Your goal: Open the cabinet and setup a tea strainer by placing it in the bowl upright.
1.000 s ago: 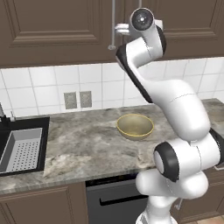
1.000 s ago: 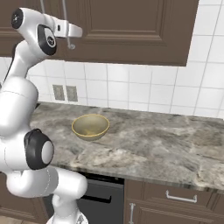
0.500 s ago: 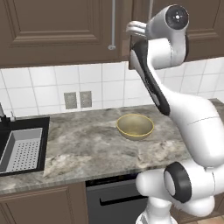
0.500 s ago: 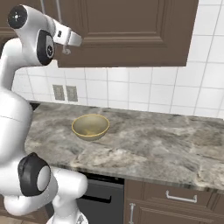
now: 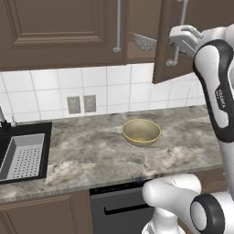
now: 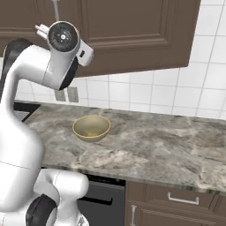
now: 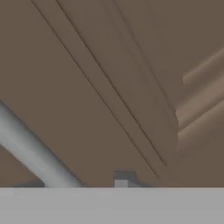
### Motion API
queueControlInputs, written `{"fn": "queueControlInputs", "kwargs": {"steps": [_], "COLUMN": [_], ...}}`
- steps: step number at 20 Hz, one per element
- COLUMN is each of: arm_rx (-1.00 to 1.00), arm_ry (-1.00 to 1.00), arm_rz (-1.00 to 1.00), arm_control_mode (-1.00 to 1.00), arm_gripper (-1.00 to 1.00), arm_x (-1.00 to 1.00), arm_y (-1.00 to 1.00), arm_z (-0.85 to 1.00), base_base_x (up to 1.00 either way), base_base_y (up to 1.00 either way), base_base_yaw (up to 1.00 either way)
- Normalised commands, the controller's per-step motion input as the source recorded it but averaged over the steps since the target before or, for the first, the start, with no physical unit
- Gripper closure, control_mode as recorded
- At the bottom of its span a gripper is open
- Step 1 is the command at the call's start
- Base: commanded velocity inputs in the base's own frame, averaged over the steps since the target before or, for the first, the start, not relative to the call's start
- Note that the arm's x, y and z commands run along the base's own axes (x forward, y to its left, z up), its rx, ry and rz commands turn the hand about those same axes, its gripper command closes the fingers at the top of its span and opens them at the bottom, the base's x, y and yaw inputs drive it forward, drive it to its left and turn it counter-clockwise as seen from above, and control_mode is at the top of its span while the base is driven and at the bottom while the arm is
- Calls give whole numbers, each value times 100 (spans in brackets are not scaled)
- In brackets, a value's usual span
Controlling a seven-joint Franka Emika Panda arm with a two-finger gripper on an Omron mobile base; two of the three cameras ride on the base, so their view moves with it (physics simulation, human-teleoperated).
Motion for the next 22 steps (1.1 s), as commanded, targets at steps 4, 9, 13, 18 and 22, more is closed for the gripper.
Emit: {"fn": "queueControlInputs", "kwargs": {"steps": [4, 9, 13, 18, 22], "arm_rx": [25, 15, 0, 0, 0], "arm_ry": [6, 9, 12, 8, 12], "arm_rz": [27, 24, 14, 13, 3], "arm_control_mode": [-100, -100, -100, -100, -100], "arm_gripper": [100, 100, 100, 100, 100], "arm_x": [-100, -100, -100, -100, -91], "arm_y": [-79, -77, -88, -100, -94], "arm_z": [3, 4, 0, 0, -6], "base_base_x": [0, 0, 0, 0, 0], "base_base_y": [0, 0, 0, 0, 0], "base_base_yaw": [0, 0, 0, 0, 0]}}
